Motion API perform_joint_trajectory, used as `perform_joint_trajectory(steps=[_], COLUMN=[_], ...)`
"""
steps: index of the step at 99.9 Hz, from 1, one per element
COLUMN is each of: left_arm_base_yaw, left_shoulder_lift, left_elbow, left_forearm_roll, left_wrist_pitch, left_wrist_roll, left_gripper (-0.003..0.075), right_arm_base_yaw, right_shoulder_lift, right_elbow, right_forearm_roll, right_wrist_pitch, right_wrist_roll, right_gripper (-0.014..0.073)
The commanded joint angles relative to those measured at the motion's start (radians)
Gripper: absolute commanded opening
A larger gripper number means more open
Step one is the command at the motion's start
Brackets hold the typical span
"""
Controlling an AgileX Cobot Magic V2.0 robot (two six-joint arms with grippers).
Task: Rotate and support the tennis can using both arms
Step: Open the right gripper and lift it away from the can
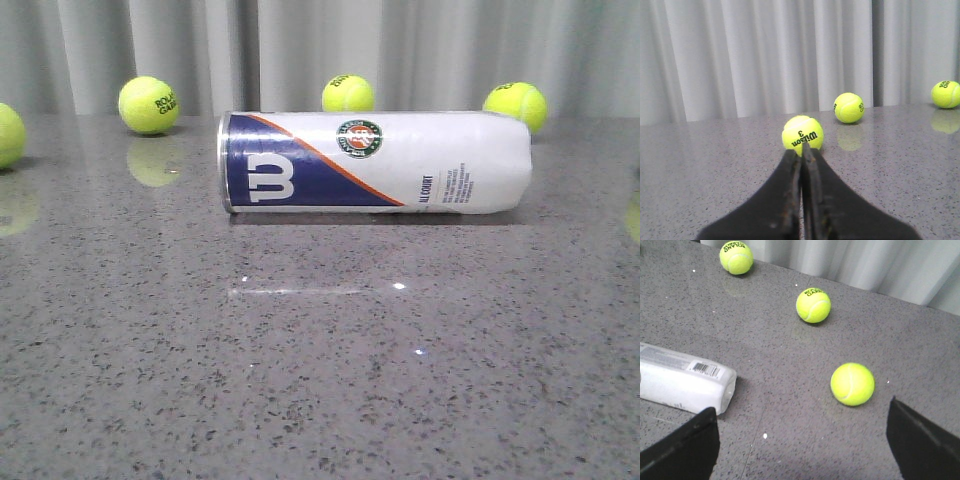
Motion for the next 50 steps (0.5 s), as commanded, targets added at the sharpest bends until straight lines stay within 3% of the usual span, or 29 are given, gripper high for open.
perform_joint_trajectory(steps=[1,22,50], left_arm_base_yaw=[-0.006,-0.006,-0.006], left_shoulder_lift=[-0.04,-0.04,-0.04], left_elbow=[0.048,0.048,0.048], left_forearm_roll=[-0.01,-0.01,-0.01], left_wrist_pitch=[-0.081,-0.081,-0.081], left_wrist_roll=[-0.009,-0.009,-0.009], left_gripper=[-0.0021,-0.0021,-0.0021], right_arm_base_yaw=[-0.014,-0.015,-0.015], right_shoulder_lift=[-0.111,-0.286,-0.354], right_elbow=[0.101,0.333,0.473], right_forearm_roll=[-0.033,-0.033,-0.03], right_wrist_pitch=[-0.156,-0.284,-0.411], right_wrist_roll=[0.052,0.098,0.153], right_gripper=[0.0664,0.0664,0.0664])
